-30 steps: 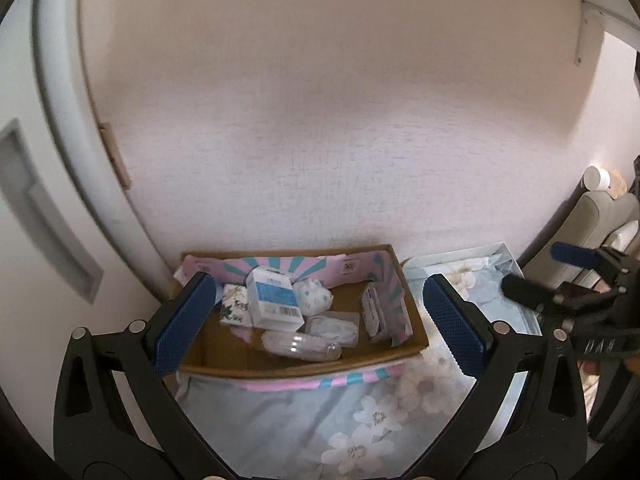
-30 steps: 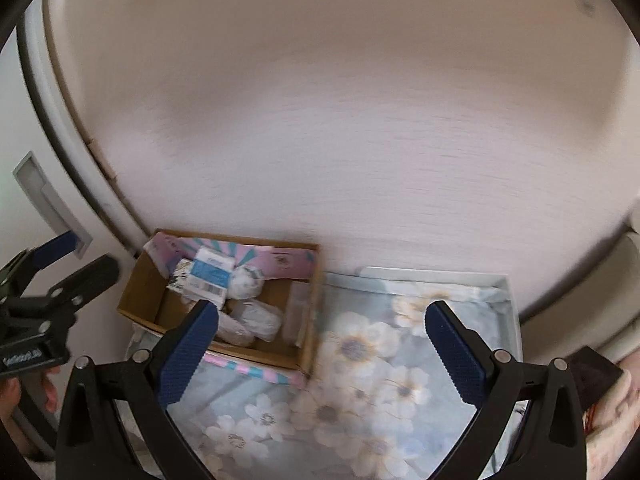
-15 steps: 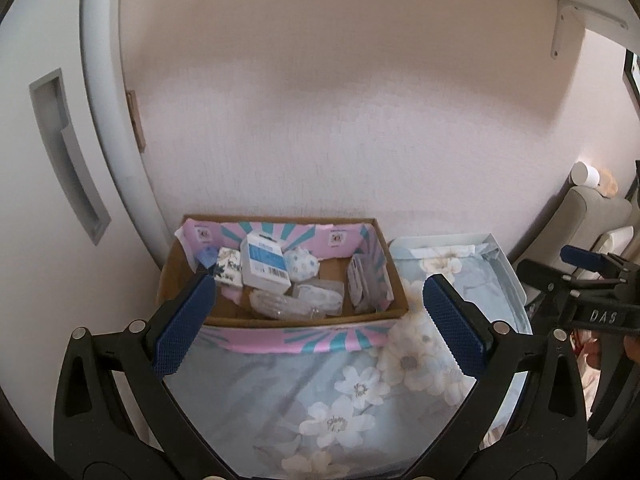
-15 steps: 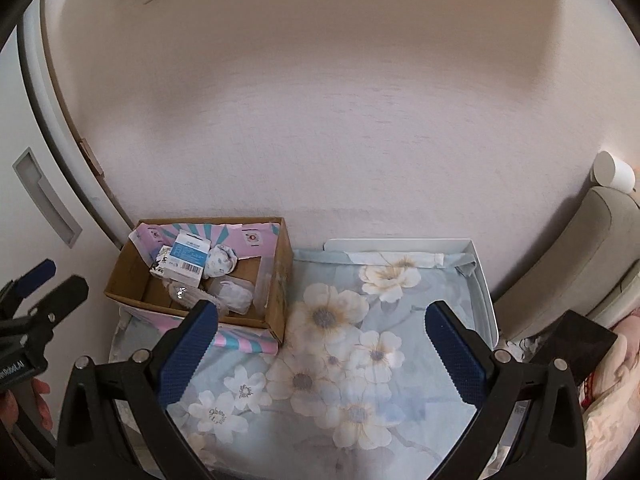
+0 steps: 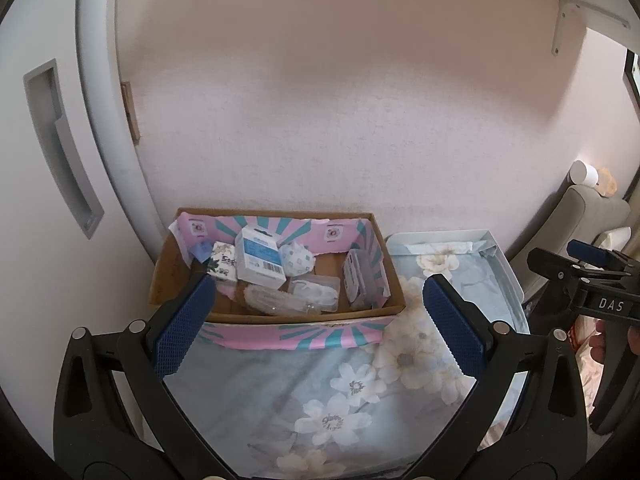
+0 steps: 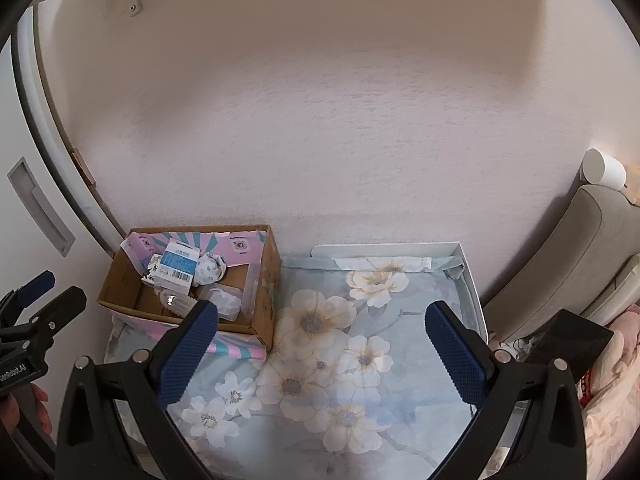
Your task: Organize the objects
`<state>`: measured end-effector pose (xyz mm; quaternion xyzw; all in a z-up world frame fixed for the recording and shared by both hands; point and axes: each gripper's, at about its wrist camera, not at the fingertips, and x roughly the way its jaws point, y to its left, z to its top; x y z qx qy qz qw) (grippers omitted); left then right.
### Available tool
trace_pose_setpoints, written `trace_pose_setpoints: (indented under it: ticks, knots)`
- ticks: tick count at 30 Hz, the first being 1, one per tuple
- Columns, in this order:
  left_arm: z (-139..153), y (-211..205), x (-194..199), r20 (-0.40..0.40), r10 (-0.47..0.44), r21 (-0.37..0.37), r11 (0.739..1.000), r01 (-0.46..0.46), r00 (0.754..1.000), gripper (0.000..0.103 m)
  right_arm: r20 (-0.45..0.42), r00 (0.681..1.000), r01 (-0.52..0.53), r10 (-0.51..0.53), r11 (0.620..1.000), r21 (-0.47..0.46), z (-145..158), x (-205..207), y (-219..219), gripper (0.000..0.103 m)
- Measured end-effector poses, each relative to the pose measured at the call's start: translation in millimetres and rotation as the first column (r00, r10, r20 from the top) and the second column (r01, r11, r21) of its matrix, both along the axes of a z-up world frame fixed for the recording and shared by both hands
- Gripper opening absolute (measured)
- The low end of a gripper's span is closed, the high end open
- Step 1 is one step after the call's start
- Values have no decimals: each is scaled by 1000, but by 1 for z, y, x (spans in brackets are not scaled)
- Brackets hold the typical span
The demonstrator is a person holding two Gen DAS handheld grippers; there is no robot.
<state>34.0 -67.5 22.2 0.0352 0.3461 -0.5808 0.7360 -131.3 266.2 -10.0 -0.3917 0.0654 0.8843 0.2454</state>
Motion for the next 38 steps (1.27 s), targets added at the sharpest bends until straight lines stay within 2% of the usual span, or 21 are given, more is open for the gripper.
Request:
trace_pose_setpoints:
  ticks: [15,24,34,38]
  knots:
    - [-1,-9,-10,28,-10,15,1000,10,1000,103,0,1000,3,-3,1000,-4,1,-2,4,103]
    - [3,-6,-17,56,-33,-17,999,34,998,103,-4,1000,1,-1,1000,-4,0,-3,5,103]
    - [8,8,-13,92,94,-39,995,-90,991,103,-7,1000,-13,13,1000,-1,1,-5,1,103]
    - [7,11,-11,105,118,-46,992,-113,987,103,-7,1000,-18,18,1000,1,2,-5,-1,103]
